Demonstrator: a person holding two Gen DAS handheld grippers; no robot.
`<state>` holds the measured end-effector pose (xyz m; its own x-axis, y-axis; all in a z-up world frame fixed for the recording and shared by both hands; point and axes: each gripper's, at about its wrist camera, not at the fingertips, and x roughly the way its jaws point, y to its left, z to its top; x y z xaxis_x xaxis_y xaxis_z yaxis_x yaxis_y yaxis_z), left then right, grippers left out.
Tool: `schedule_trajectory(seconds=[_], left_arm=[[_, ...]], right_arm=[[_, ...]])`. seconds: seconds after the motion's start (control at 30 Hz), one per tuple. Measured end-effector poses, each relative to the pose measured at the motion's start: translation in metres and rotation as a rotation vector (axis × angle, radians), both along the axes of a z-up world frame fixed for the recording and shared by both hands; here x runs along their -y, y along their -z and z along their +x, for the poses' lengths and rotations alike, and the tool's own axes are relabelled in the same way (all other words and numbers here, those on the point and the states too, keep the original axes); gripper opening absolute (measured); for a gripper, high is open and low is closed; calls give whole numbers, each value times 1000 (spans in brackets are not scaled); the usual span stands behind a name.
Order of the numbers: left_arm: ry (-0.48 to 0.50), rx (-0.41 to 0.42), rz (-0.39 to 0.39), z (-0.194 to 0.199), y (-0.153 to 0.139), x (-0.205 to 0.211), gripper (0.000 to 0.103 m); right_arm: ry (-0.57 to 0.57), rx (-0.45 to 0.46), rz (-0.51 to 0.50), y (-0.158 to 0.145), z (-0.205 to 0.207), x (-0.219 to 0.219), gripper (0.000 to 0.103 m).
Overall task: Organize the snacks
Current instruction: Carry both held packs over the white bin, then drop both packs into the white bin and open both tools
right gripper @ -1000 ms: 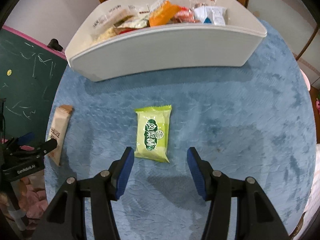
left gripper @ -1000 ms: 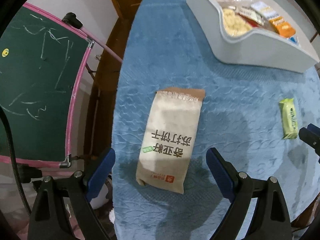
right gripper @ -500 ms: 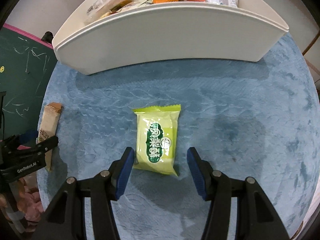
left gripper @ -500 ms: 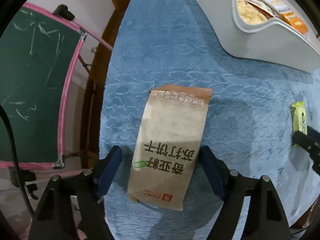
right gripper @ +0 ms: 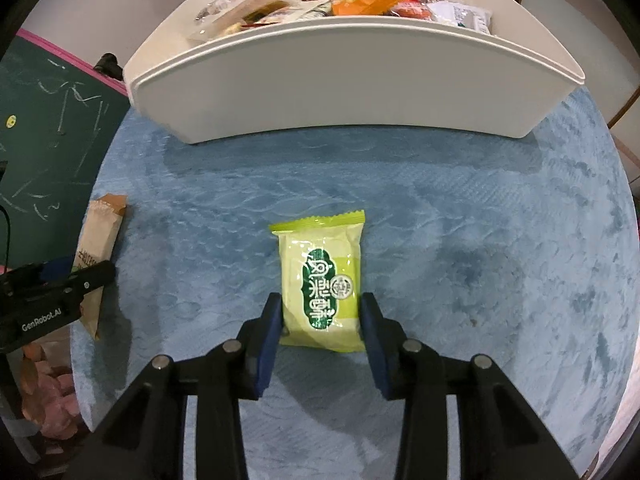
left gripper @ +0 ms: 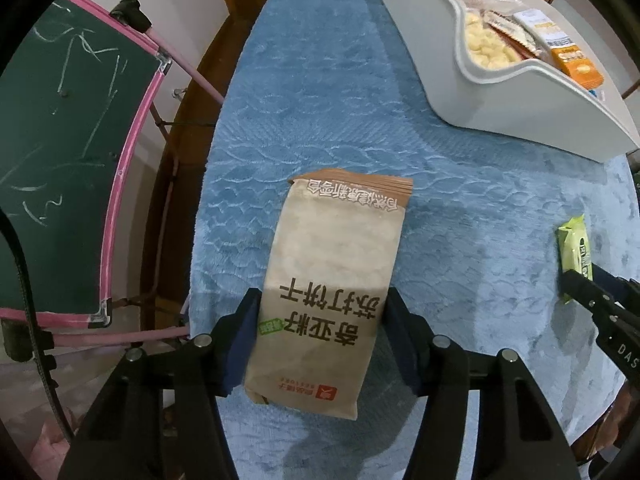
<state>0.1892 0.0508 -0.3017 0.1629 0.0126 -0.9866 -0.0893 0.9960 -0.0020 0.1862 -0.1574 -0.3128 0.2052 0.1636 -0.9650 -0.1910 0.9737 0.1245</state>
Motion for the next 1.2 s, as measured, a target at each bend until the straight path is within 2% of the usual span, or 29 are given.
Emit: schedule_trajectory(seconds=[0.3,0.5,0.63,0.87,1.03,1.2], left_arm=[[69,67,-85,-29,-57,32,58],[147,173,-148,-29,-112,69,59],[178,269,-182,-16,-156,88,59],[219,458,-203,15,-237,111,59],[205,523,-176,43,-266,121,59],[177,557,-146,78,-283,128,59]], right_arm=[[-37,63,52,-38,-32,8,39],[-39,127,96,-78,-36,18,39],[-26,211,117,-111,-30,30,39],[17,421,156,-194,4,54,39],[49,543,158,-242,31,71,39],[54,602,131,-264,60,74,39]])
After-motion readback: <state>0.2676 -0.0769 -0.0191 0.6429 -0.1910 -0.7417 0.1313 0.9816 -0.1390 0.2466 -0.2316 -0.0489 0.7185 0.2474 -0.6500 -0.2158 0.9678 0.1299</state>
